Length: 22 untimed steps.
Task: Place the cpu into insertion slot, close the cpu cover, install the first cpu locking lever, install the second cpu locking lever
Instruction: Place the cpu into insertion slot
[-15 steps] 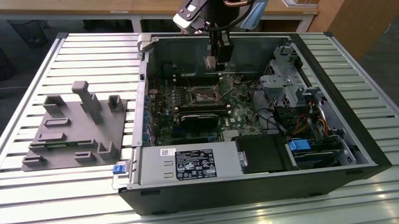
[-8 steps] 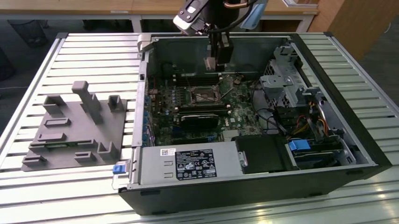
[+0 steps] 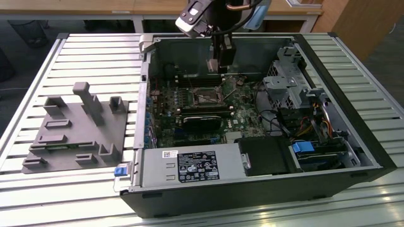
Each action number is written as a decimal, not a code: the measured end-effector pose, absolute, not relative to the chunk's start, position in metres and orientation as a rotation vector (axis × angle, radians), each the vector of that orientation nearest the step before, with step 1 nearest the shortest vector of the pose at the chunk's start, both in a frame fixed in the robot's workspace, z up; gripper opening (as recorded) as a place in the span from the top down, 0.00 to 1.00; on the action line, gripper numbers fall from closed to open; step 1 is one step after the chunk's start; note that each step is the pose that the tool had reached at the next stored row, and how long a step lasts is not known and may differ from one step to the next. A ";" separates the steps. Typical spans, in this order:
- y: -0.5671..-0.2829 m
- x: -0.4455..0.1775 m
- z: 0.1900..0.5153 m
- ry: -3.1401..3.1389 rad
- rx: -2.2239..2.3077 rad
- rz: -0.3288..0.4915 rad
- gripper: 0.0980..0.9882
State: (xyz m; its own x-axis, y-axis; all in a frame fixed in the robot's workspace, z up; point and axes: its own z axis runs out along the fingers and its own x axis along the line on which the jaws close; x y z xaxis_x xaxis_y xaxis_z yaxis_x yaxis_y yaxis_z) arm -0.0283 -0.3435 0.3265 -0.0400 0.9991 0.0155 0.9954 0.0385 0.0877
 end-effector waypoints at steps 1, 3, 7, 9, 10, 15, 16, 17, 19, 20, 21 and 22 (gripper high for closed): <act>-0.344 -0.028 0.326 2.227 2.142 0.114 0.50; -0.344 -0.028 0.325 2.227 2.141 0.115 0.50; -0.344 -0.028 0.324 2.227 2.141 0.114 0.50; -0.344 -0.028 0.323 2.227 2.142 0.114 0.50; -0.344 -0.028 0.323 2.227 2.142 0.115 0.50; -0.344 -0.028 0.321 2.227 2.142 0.115 0.50; -0.344 -0.028 0.321 2.227 2.142 0.115 0.50; -0.344 -0.028 0.320 2.227 2.141 0.115 0.50; -0.344 -0.028 0.319 2.227 2.142 0.115 0.50; -0.344 -0.028 0.319 2.227 2.141 0.114 0.50; -0.344 -0.028 0.318 2.227 2.141 0.115 0.50; -0.344 -0.028 0.318 2.227 2.142 0.115 0.50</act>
